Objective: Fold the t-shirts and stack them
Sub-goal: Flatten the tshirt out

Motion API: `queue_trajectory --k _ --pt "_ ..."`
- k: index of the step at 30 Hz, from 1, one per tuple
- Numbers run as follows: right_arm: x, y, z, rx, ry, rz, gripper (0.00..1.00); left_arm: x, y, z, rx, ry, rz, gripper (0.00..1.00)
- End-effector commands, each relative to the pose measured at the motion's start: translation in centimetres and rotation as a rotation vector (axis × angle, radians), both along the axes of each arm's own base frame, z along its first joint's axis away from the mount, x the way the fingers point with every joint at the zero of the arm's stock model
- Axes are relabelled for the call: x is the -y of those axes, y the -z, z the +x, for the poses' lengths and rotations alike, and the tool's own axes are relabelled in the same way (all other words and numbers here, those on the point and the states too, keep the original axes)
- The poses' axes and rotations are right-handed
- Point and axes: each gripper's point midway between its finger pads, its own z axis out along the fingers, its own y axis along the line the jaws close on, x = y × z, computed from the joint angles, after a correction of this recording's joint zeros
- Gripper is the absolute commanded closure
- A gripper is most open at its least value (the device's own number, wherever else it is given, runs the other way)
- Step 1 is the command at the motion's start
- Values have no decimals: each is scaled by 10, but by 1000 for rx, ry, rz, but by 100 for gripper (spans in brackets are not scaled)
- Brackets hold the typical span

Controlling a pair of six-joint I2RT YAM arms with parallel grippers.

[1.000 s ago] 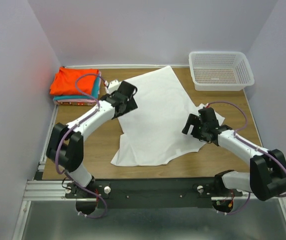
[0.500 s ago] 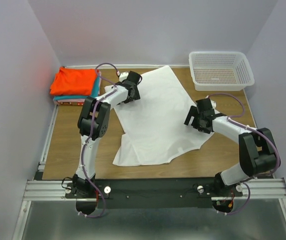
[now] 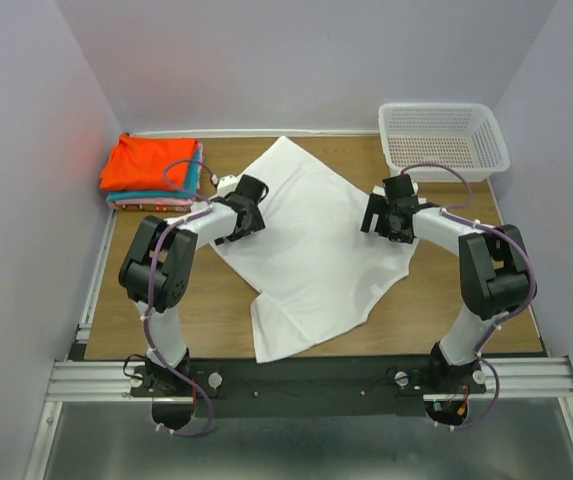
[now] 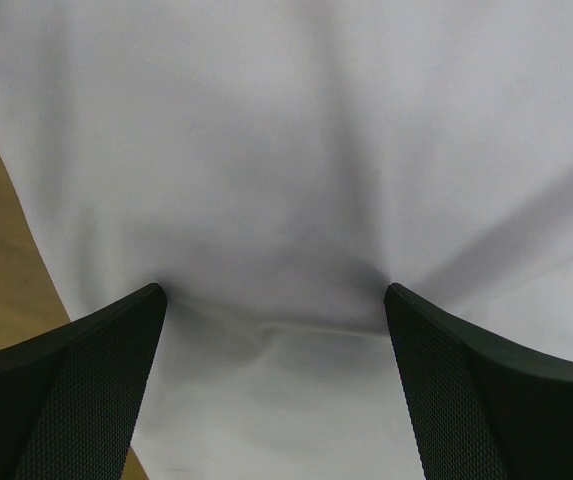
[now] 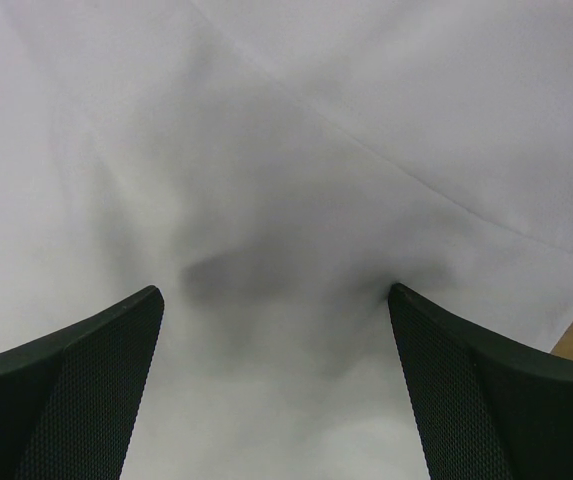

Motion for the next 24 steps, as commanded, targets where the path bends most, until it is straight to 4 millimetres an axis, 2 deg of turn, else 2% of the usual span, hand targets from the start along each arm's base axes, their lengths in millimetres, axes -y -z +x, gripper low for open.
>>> queue_trajectory --k 1,2,4,5,6,7,8,9,11,12,13,15,16,17,19,20,22,24 --pt "-15 7 12 -28 -89 35 0 -4 45 -100 -231 -29 -9 2" --pt "-18 14 15 -43 -103 40 0 -11 55 -126 -273 -34 6 2" --pt "-30 8 31 -25 -147 69 0 -4 51 -145 -279 -25 -31 2" --pt "-36 11 41 -23 -165 67 0 -5 50 -160 -279 -26 -10 2" --pt "-35 21 39 -46 -168 60 0 3 50 -163 -272 -29 -20 2" --pt "-46 14 51 -25 -193 85 0 -1 43 -174 -294 -42 7 2" --pt "-48 24 54 -43 -201 82 0 6 40 -177 -289 -64 -7 2" --pt "-52 25 60 -37 -215 80 0 9 38 -180 -296 -54 -12 2" --pt "-58 16 79 -2 -220 74 0 21 35 -181 -298 -35 -45 2" --pt "-57 22 83 -7 -213 63 0 23 36 -183 -309 -35 -51 2" --pt "-54 14 94 21 -196 40 0 24 37 -183 -314 -37 -53 2" --pt "-50 13 104 35 -187 12 0 25 38 -184 -326 -47 -54 2" --pt "-47 18 108 34 -186 -21 0 24 38 -188 -341 -60 -56 2" --pt "-46 13 117 49 -181 -33 0 23 39 -193 -353 -65 -58 2" --pt "-43 22 120 30 -190 -62 0 22 40 -209 -380 -73 -88 2" --pt "-45 19 127 42 -196 -64 0 23 35 -212 -374 -78 -113 2" --pt "-45 31 127 16 -194 -68 0 16 37 -226 -395 -104 -115 2" --pt "-47 33 130 14 -191 -60 0 10 32 -234 -405 -120 -107 2"
